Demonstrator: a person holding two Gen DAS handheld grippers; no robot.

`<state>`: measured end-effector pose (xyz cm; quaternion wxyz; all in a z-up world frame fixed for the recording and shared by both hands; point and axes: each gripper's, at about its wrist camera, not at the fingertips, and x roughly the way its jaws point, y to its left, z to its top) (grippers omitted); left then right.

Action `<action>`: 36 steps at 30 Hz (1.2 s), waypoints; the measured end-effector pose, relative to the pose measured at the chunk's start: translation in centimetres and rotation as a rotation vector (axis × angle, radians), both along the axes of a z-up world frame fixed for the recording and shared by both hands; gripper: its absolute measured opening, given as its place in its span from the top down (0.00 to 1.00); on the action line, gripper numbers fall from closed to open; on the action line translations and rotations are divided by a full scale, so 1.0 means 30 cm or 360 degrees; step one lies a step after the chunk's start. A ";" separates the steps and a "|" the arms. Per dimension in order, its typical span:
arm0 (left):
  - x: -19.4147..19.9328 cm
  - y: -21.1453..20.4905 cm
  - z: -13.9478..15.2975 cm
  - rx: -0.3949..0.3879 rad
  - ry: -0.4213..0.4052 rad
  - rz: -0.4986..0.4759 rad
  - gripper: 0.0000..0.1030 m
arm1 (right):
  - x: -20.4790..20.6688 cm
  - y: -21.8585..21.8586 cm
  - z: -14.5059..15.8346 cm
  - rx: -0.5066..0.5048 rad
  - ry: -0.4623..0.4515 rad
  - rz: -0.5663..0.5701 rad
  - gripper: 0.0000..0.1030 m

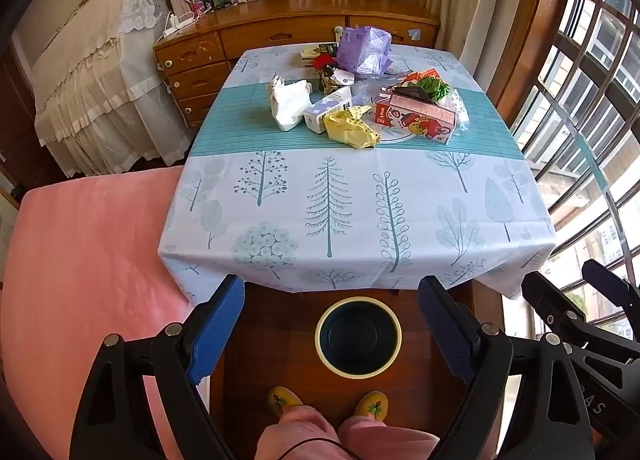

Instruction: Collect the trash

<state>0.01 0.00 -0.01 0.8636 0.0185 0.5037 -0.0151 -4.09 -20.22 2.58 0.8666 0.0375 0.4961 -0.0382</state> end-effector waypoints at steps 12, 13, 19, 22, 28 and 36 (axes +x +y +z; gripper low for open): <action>0.000 0.000 0.000 0.0005 0.0001 0.0001 0.13 | -0.002 -0.007 0.002 0.0003 -0.0003 -0.0001 0.21; 0.000 0.001 -0.001 0.0006 0.0002 0.0000 0.13 | -0.002 -0.007 0.003 0.0003 -0.0003 -0.0002 0.21; 0.014 0.014 0.016 0.0017 0.0002 0.0002 0.13 | -0.006 -0.005 0.007 0.0002 -0.0012 0.0003 0.21; 0.013 0.014 0.017 0.0021 0.0003 0.0002 0.13 | -0.005 -0.006 0.008 0.0002 -0.0012 0.0004 0.21; 0.003 0.014 0.005 0.0025 0.0001 0.0005 0.13 | -0.005 -0.008 0.009 0.0003 -0.0015 0.0004 0.21; 0.000 0.020 0.011 0.0024 -0.0007 0.0014 0.13 | 0.001 -0.008 0.006 0.0003 -0.0018 0.0005 0.21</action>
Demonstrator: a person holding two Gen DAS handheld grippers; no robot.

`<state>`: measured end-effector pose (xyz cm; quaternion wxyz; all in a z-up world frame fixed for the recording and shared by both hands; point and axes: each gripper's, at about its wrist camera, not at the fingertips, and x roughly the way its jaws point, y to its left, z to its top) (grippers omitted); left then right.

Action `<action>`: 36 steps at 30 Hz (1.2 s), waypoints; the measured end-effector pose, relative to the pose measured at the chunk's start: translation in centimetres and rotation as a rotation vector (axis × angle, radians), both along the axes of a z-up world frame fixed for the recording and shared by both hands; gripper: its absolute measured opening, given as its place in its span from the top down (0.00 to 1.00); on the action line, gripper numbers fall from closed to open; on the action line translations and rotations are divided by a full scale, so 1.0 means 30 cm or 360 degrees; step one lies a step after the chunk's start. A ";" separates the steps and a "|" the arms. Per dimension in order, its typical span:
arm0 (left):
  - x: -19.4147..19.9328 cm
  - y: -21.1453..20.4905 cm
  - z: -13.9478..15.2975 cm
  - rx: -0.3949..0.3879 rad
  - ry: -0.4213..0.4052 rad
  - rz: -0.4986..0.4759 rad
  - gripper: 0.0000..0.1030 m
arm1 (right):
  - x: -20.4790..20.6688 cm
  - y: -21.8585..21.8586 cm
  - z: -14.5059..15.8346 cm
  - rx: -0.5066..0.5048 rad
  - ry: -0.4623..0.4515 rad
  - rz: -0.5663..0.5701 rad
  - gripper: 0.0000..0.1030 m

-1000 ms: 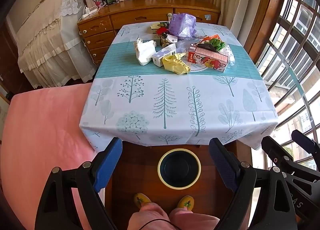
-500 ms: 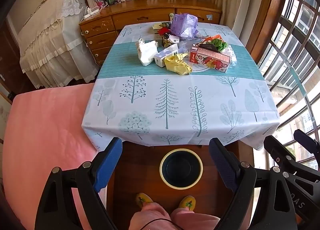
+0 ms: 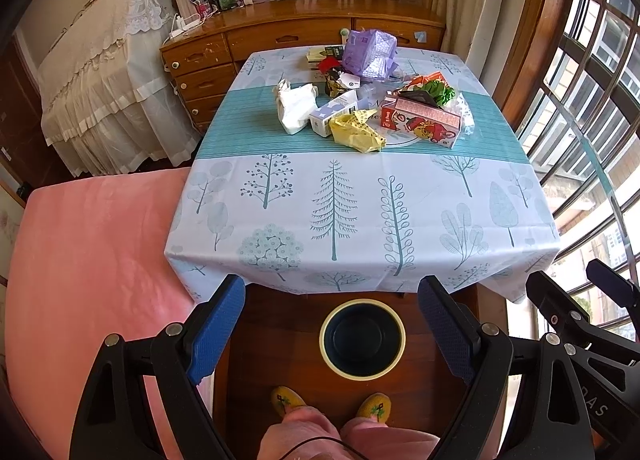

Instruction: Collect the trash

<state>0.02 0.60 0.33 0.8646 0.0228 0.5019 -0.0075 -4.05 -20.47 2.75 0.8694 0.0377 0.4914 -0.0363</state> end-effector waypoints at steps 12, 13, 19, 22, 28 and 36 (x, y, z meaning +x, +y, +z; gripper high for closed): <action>0.008 -0.020 0.020 -0.0036 -0.0010 -0.0012 0.13 | -0.001 0.000 0.005 0.0005 0.0000 -0.0003 0.21; 0.009 -0.021 0.019 -0.0038 -0.0008 -0.0011 0.13 | -0.001 -0.001 0.004 0.0004 -0.0002 0.0000 0.21; 0.008 -0.025 0.012 -0.0042 -0.0009 -0.0015 0.14 | -0.002 -0.002 0.002 0.0005 0.0001 0.0000 0.21; 0.008 -0.026 0.013 -0.0040 -0.0009 -0.0014 0.15 | 0.007 -0.002 0.012 0.0006 0.0004 0.0002 0.21; 0.002 -0.030 0.009 -0.0052 -0.0001 -0.0018 0.19 | 0.004 -0.003 0.011 0.0007 0.0003 0.0002 0.21; -0.014 -0.024 0.007 -0.0054 -0.0016 -0.0013 0.19 | 0.020 0.018 0.023 0.0010 -0.0009 0.0022 0.21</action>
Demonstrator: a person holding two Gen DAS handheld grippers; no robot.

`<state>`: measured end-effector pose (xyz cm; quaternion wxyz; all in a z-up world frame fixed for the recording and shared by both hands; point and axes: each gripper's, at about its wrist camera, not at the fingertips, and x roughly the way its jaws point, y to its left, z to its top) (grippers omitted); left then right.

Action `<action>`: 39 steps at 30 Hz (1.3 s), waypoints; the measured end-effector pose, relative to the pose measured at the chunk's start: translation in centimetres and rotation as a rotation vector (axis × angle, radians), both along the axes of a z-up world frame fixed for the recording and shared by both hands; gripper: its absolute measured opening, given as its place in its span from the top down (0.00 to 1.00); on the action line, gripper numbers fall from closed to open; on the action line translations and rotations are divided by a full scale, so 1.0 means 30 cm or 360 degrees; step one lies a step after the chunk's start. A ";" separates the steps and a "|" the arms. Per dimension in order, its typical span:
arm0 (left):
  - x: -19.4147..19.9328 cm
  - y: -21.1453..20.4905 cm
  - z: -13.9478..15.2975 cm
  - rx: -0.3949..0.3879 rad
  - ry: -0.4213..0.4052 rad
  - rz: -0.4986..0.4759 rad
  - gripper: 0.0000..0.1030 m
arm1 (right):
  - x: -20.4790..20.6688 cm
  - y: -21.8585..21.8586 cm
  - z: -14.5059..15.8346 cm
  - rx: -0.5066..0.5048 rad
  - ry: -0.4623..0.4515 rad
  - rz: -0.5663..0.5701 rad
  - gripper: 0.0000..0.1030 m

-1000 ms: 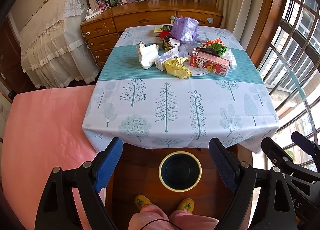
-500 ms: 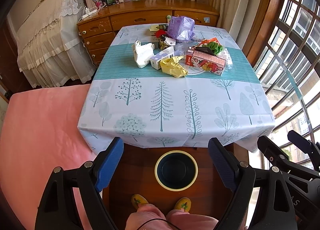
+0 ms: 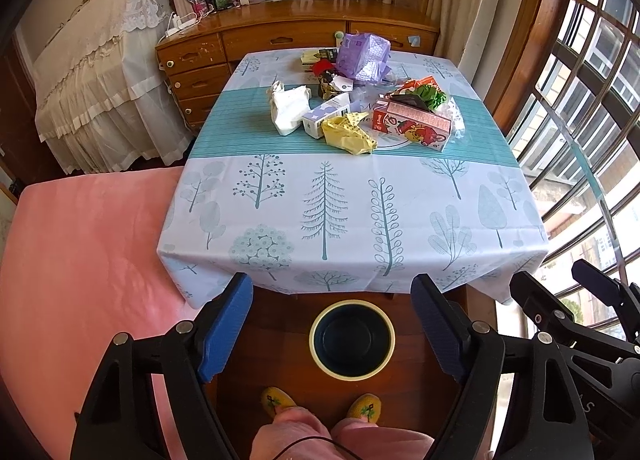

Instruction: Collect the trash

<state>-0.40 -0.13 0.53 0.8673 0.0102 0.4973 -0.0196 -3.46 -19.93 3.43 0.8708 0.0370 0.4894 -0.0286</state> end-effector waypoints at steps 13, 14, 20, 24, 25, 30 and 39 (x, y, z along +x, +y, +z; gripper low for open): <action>-0.030 0.037 0.010 0.0013 0.0004 0.0026 0.19 | -0.018 0.022 0.001 -0.0002 -0.0008 0.0017 0.21; -0.033 0.040 0.012 0.0013 0.0006 0.0027 0.19 | -0.022 0.027 0.002 -0.0001 -0.0008 0.0019 0.21; -0.036 0.044 0.015 0.0014 0.0008 0.0029 0.19 | -0.022 0.030 0.003 -0.0002 -0.0009 0.0020 0.21; -0.040 0.049 0.016 0.0011 0.0013 0.0033 0.19 | -0.024 0.031 0.004 -0.0002 -0.0008 0.0020 0.21; -0.042 0.051 0.016 0.0010 0.0014 0.0034 0.19 | -0.022 0.028 0.003 -0.0003 -0.0008 0.0019 0.21; -0.045 0.050 0.016 0.0011 0.0012 0.0025 0.19 | -0.024 0.030 0.003 0.0000 -0.0008 0.0016 0.21; -0.060 0.038 0.024 0.0016 0.0006 0.0033 0.19 | -0.047 0.055 0.023 0.0009 -0.0019 0.0022 0.21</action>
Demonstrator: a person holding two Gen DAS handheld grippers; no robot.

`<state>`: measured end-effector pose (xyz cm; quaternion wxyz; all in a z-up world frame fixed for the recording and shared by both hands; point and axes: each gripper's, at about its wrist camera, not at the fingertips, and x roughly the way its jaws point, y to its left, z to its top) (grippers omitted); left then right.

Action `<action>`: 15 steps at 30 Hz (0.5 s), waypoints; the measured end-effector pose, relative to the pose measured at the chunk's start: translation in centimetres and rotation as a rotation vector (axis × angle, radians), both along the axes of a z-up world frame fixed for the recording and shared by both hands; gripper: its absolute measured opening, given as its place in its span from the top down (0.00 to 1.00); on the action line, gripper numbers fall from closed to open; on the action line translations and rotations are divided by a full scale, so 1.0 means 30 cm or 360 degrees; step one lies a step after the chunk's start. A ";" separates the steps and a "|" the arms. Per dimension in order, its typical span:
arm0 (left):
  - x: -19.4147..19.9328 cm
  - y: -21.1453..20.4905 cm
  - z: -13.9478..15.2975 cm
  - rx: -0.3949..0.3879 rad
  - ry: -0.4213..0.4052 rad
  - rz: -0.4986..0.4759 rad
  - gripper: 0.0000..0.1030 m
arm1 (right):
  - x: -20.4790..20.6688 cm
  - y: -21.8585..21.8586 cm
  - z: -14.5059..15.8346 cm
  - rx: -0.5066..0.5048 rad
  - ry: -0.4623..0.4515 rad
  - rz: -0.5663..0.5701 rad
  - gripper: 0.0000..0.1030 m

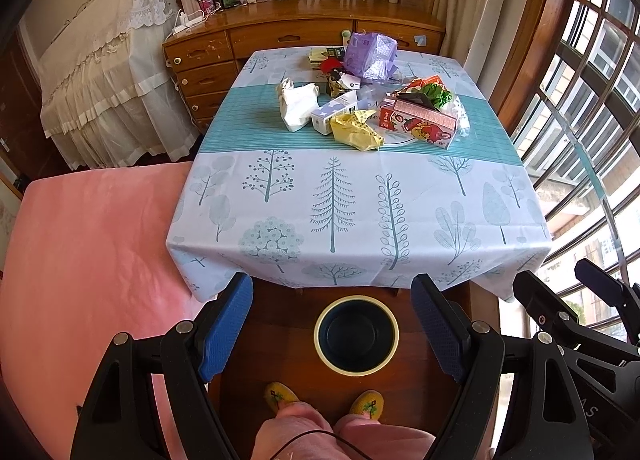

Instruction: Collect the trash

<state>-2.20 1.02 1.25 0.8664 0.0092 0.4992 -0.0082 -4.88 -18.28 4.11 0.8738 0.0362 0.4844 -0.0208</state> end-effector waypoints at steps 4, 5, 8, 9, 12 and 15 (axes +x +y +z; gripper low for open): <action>0.010 0.010 0.031 -0.0010 0.0004 0.0030 0.19 | 0.007 -0.014 0.018 0.0024 -0.0005 0.0012 0.21; 0.012 0.015 0.039 -0.0012 0.0001 0.0039 0.19 | 0.009 -0.015 0.023 0.0028 -0.0008 0.0015 0.21; 0.045 0.056 0.082 -0.0024 -0.0012 0.0082 0.19 | 0.030 -0.017 0.045 0.0044 -0.0028 0.0035 0.21; 0.055 0.066 0.090 -0.0027 -0.0016 0.0091 0.19 | 0.043 -0.015 0.054 0.0048 -0.0038 0.0040 0.21; 0.108 0.125 0.123 -0.0049 -0.0029 0.0128 0.19 | 0.079 -0.011 0.073 0.0060 -0.0063 0.0041 0.21; 0.167 0.185 0.142 -0.0073 -0.0042 0.0167 0.19 | 0.142 0.005 0.087 0.0055 -0.0092 0.0050 0.21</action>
